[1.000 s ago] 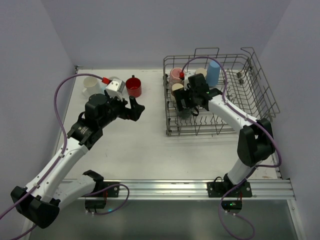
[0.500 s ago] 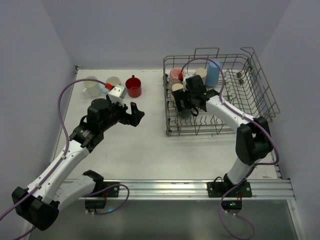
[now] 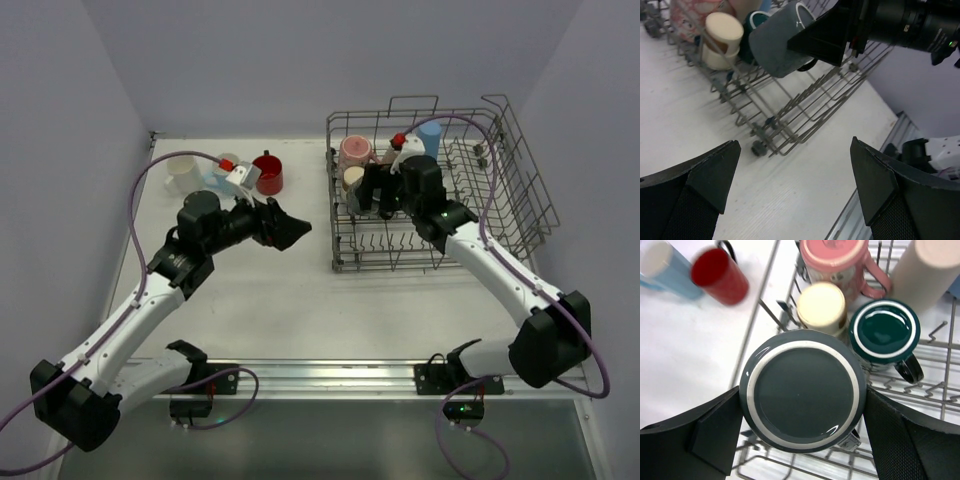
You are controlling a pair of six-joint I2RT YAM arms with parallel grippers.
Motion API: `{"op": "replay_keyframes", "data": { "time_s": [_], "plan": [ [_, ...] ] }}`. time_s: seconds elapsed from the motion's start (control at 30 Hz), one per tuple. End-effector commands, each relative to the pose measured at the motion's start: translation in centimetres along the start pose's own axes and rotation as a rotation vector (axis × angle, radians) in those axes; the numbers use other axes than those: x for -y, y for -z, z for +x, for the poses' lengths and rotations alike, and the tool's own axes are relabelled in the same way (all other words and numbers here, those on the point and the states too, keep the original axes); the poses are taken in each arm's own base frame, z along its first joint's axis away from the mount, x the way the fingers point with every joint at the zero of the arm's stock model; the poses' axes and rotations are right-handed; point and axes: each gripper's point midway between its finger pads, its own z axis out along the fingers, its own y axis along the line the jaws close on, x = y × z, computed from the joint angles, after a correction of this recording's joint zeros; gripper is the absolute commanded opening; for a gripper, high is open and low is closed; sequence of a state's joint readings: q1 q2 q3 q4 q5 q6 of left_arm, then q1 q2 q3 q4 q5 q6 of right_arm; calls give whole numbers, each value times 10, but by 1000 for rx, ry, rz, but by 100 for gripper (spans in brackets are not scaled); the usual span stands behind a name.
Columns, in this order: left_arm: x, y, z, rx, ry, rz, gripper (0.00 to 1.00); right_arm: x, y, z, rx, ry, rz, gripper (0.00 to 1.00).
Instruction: Unload the cups from the dish rack
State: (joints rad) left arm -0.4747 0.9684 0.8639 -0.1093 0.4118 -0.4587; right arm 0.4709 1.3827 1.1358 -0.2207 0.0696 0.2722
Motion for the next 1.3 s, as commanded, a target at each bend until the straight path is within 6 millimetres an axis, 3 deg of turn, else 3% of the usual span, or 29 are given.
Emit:
{"op": "replay_keyframes", "data": {
  "time_s": [0.0, 0.07, 0.17, 0.23, 0.27, 0.43, 0.53, 0.67, 0.87, 1.0, 1.27],
  "plan": [
    [48, -12, -31, 85, 104, 222, 100, -22, 28, -64, 236, -142, -86, 56],
    [56, -23, -28, 67, 150, 266, 100, -26, 33, -64, 246, -183, -112, 56],
    [70, -38, -38, 99, 162, 322, 98, -30, 51, -71, 284, -251, -167, 56],
    [69, -49, -38, 98, 184, 330, 95, -31, 67, -76, 313, -318, -230, 56],
    [70, -54, -44, 122, 199, 338, 88, -31, 76, -81, 333, -357, -271, 56],
    [66, -72, -55, 160, 220, 336, 86, -28, 107, -87, 381, -441, -402, 55],
    [74, -83, -59, 147, 240, 394, 85, -33, 119, -82, 381, -446, -454, 55],
    [83, -100, -57, 126, 266, 426, 85, -42, 131, -78, 394, -461, -525, 55],
    [97, -115, -48, 65, 304, 486, 80, -48, 133, -67, 384, -479, -582, 56],
    [106, -115, -45, 43, 329, 542, 65, -50, 128, -61, 355, -493, -602, 56],
    [117, -102, -55, 83, 341, 590, 18, -57, 131, -63, 372, -523, -680, 57]
  ]
}}
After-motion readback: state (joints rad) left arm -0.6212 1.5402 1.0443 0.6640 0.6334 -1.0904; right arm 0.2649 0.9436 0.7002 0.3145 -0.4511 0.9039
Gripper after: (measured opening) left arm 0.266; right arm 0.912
